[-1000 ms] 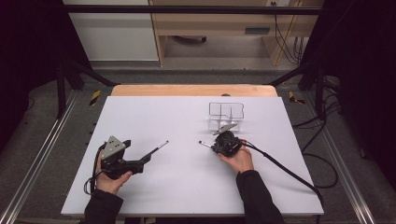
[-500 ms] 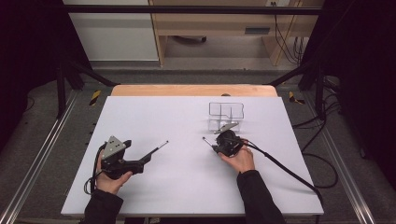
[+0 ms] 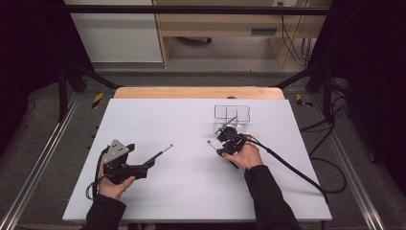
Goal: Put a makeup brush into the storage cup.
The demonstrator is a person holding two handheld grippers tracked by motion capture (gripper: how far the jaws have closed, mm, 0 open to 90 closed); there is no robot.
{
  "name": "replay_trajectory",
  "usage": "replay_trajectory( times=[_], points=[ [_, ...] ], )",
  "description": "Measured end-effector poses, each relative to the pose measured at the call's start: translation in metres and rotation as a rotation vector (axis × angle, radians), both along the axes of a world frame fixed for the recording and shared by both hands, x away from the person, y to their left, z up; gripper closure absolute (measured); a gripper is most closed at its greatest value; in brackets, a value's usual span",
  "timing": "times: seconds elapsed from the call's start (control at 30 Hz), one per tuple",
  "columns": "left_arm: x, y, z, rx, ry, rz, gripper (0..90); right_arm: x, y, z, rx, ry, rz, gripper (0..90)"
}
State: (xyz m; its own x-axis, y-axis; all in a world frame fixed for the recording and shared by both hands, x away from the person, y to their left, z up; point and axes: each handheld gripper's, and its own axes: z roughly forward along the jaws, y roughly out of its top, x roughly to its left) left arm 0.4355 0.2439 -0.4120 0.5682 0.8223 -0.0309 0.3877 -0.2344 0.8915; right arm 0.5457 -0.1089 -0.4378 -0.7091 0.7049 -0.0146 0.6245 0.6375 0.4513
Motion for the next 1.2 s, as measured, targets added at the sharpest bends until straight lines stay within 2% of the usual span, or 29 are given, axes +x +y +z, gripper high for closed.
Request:
replay_trajectory(
  times=[0.2, 0.47, 0.77, 0.97, 1.1, 1.2],
  points=[
    [0.0003, -0.0005, -0.0007, 0.003, 0.003, -0.001, 7.0, 0.0021, 0.0036, -0.0087, -0.054, 0.054, -0.006, 68.0],
    [0.0005, -0.0009, -0.0011, 0.008, 0.005, -0.004, 7.0, 0.0038, 0.0039, -0.0117, -0.091, 0.082, 0.003, 73.9],
    [0.0007, -0.0018, -0.0017, 0.013, 0.01, -0.007, 7.0, 0.0048, 0.0061, -0.0109, -0.094, 0.117, -0.003, 83.5],
    [0.0008, -0.002, -0.0017, 0.014, 0.012, -0.008, 7.0, 0.0054, 0.0069, -0.0103, -0.104, 0.123, -0.003, 84.3],
    [0.0009, -0.0018, -0.0017, 0.014, 0.012, -0.006, 7.0, 0.0045, 0.0058, -0.01, -0.105, 0.11, 0.006, 84.4],
    [0.0009, -0.0019, -0.0018, 0.015, 0.012, -0.006, 7.1, 0.0014, 0.0061, -0.007, -0.086, 0.109, 0.002, 84.4]
  ],
)
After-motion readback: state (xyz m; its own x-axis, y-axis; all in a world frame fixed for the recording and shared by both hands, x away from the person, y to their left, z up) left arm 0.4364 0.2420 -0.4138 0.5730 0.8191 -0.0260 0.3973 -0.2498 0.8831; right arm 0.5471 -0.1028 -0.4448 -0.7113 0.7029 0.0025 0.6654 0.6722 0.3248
